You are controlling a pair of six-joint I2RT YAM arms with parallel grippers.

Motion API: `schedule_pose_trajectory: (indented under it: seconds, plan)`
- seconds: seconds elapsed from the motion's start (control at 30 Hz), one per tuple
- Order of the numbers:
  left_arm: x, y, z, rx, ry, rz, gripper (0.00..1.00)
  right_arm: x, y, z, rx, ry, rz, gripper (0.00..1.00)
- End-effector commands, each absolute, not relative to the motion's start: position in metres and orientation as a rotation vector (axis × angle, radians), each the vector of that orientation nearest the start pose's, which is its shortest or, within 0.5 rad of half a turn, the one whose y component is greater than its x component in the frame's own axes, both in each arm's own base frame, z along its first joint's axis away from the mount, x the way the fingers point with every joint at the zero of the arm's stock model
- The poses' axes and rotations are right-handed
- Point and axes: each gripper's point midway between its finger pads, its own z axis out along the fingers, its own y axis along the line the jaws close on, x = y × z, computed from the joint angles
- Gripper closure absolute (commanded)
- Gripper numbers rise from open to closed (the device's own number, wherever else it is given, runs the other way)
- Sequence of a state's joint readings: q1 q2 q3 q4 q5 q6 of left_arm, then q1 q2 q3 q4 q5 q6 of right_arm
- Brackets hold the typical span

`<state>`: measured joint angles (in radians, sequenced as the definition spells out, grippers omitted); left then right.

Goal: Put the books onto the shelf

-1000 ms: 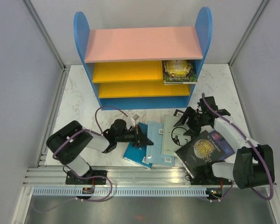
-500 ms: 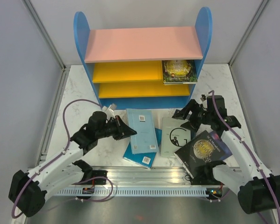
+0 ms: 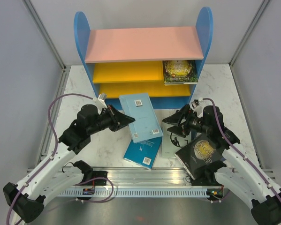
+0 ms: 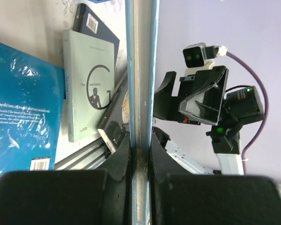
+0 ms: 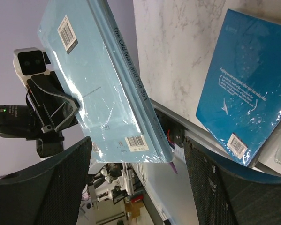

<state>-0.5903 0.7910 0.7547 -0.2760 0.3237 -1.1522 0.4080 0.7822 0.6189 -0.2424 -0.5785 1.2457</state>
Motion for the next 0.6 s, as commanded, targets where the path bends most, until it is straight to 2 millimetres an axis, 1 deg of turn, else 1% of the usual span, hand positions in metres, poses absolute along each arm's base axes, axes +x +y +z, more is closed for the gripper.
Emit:
schedule_pose_trajectory:
  seconds: [0.0,0.13,0.2,0.23,0.3,0.33,0.37,0.4,0.43,0.47,0.5,0.53,0.57]
  plan:
    - [0.191,-0.238,0.329,-0.377,1.945,-1.57,0.98,0.191,0.23,0.264,0.488,2.151,1.63,0.17]
    - [0.188,-0.23,0.341,-0.411,1.881,-1.592,0.98,0.184,0.236,0.266,0.476,2.155,1.634,0.17]
    - [0.186,-0.226,0.347,-0.425,1.842,-1.608,0.98,0.177,0.244,0.268,0.458,2.161,1.658,0.17]
    - [0.185,-0.225,0.349,-0.427,1.831,-1.616,0.98,0.178,0.244,0.27,0.469,2.151,1.661,0.17]
    - [0.184,-0.224,0.349,-0.448,1.821,-1.634,0.98,0.172,0.252,0.274,0.465,2.148,1.699,0.19]
    - [0.182,-0.223,0.354,-0.444,1.799,-1.653,0.98,0.172,0.255,0.279,0.451,2.128,1.716,0.19]
    - [0.181,-0.223,0.353,-0.448,1.798,-1.659,0.98,0.165,0.261,0.282,0.427,2.13,1.74,0.2]
    - [0.18,-0.223,0.352,-0.451,1.8,-1.66,0.98,0.164,0.264,0.286,0.437,2.118,1.761,0.21]
    - [0.179,-0.221,0.353,-0.449,1.791,-1.663,0.98,0.165,0.267,0.295,0.425,2.067,1.785,0.21]
    - [0.178,-0.221,0.352,-0.457,1.789,-1.668,0.98,0.16,0.271,0.301,0.411,2.053,1.818,0.22]
    - [0.177,-0.219,0.352,-0.464,1.786,-1.669,0.98,0.16,0.274,0.316,0.402,1.982,1.876,0.23]
    - [0.177,-0.219,0.348,-0.473,1.787,-1.668,0.98,0.161,0.275,0.322,0.411,1.946,1.897,0.24]
    - [0.175,-0.217,0.348,-0.475,1.779,-1.674,0.98,0.158,0.277,0.328,0.402,1.919,1.923,0.25]
